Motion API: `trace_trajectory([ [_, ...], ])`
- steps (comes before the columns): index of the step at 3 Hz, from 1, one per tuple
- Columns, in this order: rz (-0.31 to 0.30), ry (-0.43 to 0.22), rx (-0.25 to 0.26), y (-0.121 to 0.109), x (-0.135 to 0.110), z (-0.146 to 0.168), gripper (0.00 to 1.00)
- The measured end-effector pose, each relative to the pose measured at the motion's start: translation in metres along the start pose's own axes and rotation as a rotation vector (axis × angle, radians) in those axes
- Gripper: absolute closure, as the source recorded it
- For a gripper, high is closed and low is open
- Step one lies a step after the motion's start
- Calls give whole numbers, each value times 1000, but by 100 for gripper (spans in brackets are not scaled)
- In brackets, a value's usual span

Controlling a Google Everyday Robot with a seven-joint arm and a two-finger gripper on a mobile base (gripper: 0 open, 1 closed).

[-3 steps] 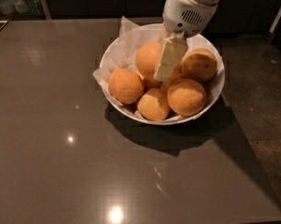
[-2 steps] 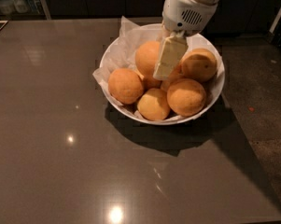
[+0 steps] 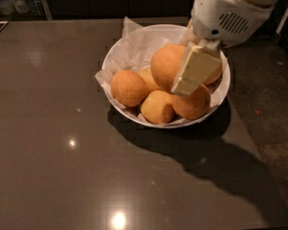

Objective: Pick orange from white bowl

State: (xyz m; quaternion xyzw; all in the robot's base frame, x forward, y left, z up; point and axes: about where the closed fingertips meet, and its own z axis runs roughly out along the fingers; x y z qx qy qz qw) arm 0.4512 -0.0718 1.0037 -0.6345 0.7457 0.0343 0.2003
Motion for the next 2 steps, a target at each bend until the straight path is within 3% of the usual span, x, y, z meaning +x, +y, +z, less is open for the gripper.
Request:
trace_trajectory([
  [2, -10, -18, -2, 9, -4, -10, 100],
])
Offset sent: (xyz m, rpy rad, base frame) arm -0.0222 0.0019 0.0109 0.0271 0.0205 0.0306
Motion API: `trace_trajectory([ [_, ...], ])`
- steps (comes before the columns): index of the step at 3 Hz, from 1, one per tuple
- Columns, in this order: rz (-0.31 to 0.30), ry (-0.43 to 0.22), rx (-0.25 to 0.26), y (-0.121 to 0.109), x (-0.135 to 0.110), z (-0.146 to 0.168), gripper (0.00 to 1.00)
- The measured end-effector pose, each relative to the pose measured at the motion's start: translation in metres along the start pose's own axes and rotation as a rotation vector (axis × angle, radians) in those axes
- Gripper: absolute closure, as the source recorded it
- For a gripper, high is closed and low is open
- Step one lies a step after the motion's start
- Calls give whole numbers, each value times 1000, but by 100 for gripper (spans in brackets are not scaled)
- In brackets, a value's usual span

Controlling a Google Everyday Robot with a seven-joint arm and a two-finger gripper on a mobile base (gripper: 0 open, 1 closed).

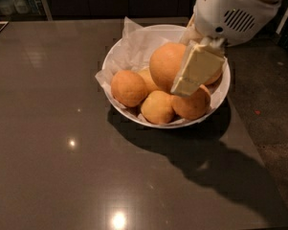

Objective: Pick orange from white bowl

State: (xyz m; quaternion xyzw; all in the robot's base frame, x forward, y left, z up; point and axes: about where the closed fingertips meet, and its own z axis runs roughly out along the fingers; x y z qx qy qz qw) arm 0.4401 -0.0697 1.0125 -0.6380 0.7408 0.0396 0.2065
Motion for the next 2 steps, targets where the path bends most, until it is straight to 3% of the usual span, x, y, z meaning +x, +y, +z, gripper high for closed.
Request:
trace_trajectory([
  [1, 7, 3, -44, 21, 0, -11, 100],
  [2, 6, 5, -47, 22, 0, -12, 100],
])
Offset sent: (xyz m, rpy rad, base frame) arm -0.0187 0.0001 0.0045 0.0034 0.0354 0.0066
